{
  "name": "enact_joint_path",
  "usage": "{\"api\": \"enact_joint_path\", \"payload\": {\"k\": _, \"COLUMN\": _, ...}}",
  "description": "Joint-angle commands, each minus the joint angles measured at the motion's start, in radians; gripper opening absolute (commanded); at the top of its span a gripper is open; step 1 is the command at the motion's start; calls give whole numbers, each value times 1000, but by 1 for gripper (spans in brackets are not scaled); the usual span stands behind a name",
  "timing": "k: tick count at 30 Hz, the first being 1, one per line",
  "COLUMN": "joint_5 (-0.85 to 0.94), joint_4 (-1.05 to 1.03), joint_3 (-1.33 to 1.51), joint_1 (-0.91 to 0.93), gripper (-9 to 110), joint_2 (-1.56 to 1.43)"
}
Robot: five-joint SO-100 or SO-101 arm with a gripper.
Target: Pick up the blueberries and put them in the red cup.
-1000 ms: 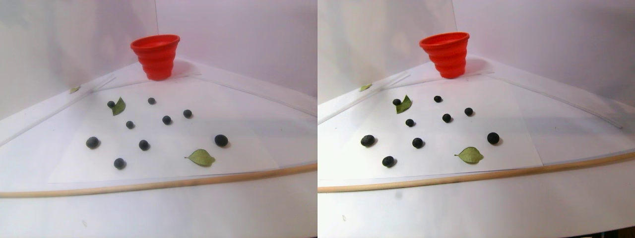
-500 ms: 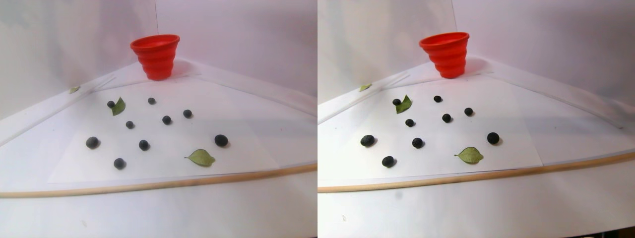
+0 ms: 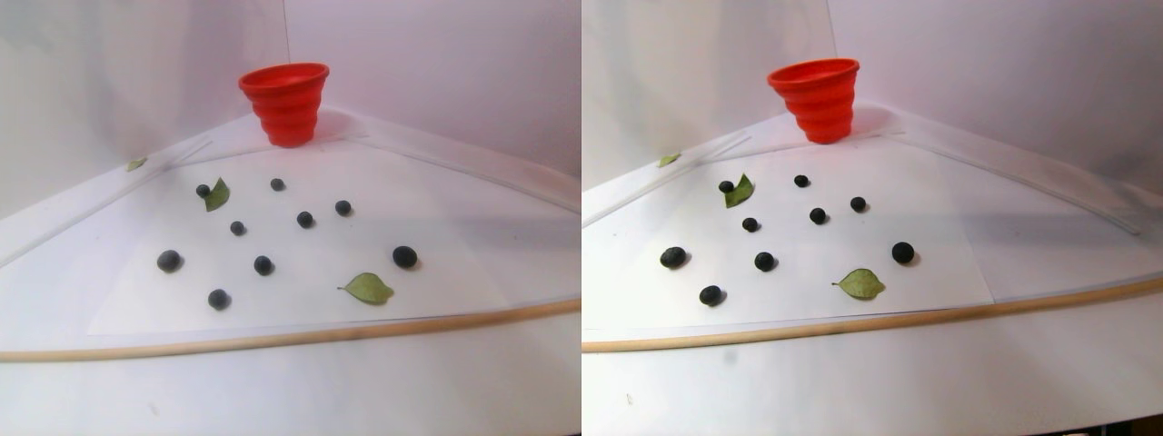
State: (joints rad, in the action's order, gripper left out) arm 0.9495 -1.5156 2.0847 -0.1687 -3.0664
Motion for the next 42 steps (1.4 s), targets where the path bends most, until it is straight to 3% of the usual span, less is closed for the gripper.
{"api": "enact_joint_path", "payload": {"k": 1, "joint_5": 98, "joint_4": 34, "joint_3": 15, "joint_1": 17, "gripper": 13, "joint_2": 3}}
{"api": "enact_joint_path", "payload": {"k": 20, "joint_5": 428, "joint_4": 264, "joint_3": 301, "joint_1": 153, "gripper": 13, "joint_2": 75}}
{"api": "enact_joint_path", "payload": {"k": 42, "joint_5": 644, "joint_4": 658, "joint_3": 561, "joint_1": 225, "gripper": 13, "joint_2": 313}}
